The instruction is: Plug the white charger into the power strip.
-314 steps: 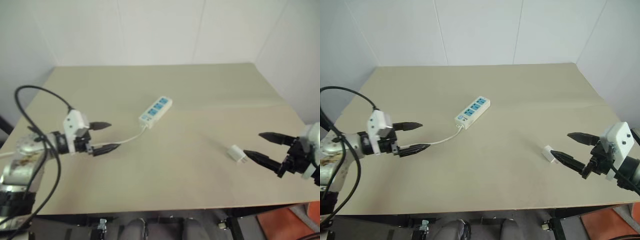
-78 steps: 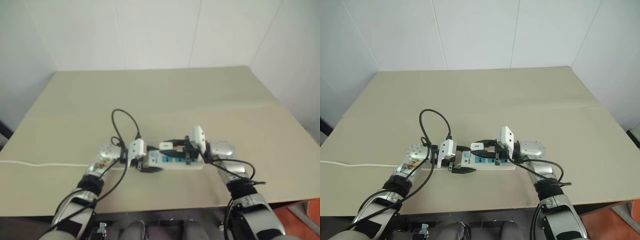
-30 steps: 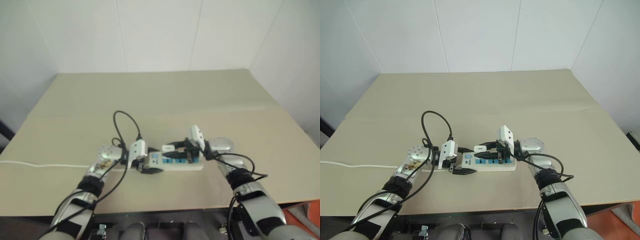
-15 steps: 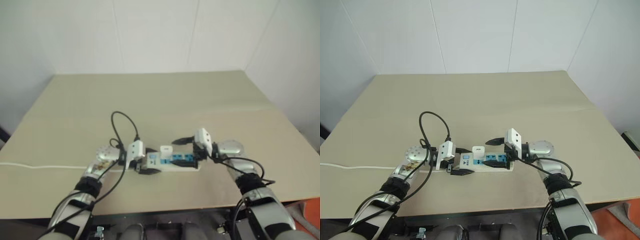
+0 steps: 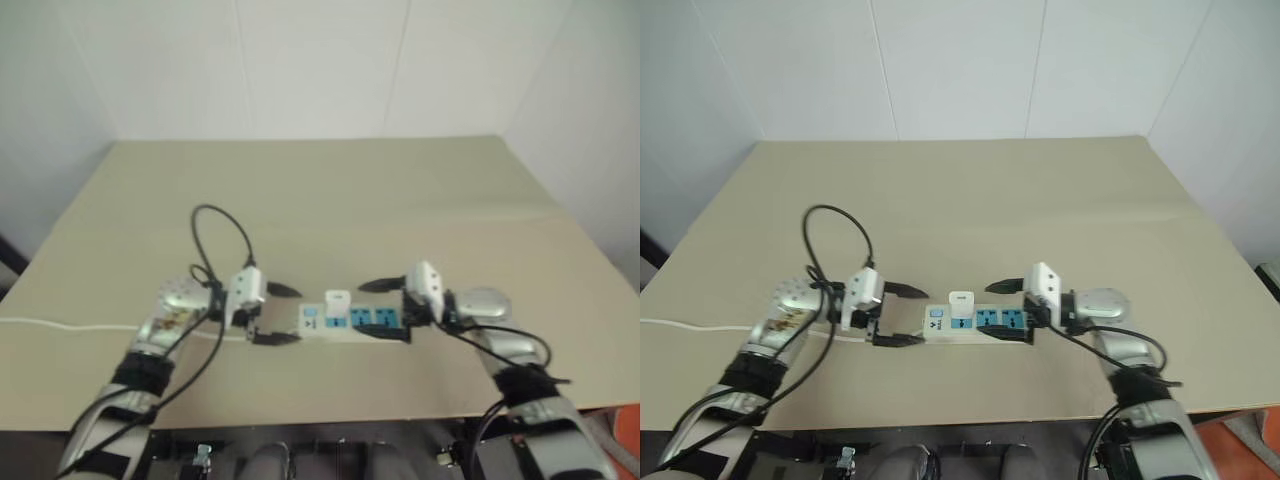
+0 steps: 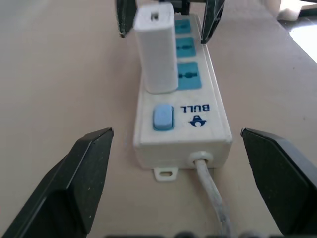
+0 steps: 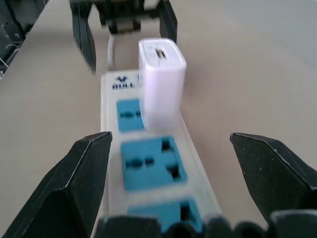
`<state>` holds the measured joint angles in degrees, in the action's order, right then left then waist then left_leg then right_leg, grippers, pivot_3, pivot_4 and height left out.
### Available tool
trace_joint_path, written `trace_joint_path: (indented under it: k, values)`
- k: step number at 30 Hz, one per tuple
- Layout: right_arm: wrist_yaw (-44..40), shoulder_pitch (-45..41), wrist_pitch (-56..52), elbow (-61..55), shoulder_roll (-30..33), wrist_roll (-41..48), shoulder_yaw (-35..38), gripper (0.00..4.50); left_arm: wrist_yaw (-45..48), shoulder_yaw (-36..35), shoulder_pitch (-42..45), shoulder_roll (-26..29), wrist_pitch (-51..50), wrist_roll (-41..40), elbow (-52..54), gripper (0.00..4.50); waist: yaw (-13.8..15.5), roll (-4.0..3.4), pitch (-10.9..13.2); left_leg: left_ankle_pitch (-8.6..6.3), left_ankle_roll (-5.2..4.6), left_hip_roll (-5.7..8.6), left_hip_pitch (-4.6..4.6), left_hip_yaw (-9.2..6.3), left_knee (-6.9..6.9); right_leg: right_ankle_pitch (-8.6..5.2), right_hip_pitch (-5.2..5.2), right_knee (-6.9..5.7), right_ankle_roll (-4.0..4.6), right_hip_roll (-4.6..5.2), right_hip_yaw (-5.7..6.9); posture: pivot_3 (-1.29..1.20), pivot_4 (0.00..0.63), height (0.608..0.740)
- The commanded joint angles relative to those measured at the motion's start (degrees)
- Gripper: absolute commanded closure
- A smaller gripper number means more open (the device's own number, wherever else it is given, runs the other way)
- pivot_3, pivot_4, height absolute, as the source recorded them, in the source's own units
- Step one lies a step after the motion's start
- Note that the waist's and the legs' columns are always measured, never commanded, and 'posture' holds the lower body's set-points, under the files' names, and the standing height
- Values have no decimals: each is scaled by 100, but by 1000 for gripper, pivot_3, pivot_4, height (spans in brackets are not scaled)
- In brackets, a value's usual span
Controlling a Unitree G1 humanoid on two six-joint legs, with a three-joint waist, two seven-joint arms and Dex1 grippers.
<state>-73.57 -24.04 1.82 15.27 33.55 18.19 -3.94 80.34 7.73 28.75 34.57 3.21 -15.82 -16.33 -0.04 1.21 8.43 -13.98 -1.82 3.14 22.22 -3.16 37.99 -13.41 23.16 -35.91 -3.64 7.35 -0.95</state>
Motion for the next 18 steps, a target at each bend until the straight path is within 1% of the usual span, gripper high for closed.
trace_joint_path:
  k: [1, 3, 5, 9, 12, 15, 18]
  values:
    - [-113, 396, -749, -1284, 910, 884, 1096, 0, 103, -606, -192, 500, -678, -746, 1095, 11, 5, -24, 32, 1, 1, 2, 25, 0, 7, 0, 24, -3, 0, 1, -1, 0, 150, 740]
    - [-173, 770, -1073, -1693, 1383, 1215, 1591, 0, 205, -883, -395, 860, -1055, -1065, 1467, 11, 6, -29, 45, 0, 1, 1, 52, 2, 6, 1, 55, -8, 0, 2, 0, 0, 150, 740]
    - [-210, 1113, -1288, -1814, 1795, 1405, 2136, 0, 273, -1167, -570, 1195, -1223, -1207, 1537, 11, -21, -29, 51, 0, 1, -6, 83, 2, 0, 1, 99, -16, 1, -4, 2, 0, 150, 740]
    - [-305, 1552, -1236, -1565, 2281, 1359, 2765, 0, 376, -1401, -570, 1654, -1067, -1042, 1057, 11, -47, -25, 77, 3, 3, -8, 74, 15, -6, 1, 90, -12, 2, -6, 2, 0, 150, 740]
    - [-351, 1710, -1278, -1506, 2433, 1309, 2852, 0, 436, -1393, -440, 1755, -953, -993, 827, 11, -64, -23, 86, 11, -2, -9, 57, 23, -3, 11, 71, -10, 18, -6, 1, 0, 150, 740]
    - [-166, 1880, -1306, -1718, 2411, 1189, 2797, 0, 419, -1351, -435, 1711, -1035, -1062, 973, 11, -64, -14, 105, 10, -3, -16, 18, 21, -2, 11, 21, 0, 16, -8, 7, 0, 150, 740]
    - [-10, 1990, -1354, -1873, 2384, 1140, 2768, 0, 415, -1333, -531, 1684, -1130, -1122, 1141, 11, -68, -13, 113, 10, -4, -16, 15, 21, -3, 10, 14, 7, 15, -8, 5, 0, 150, 740]
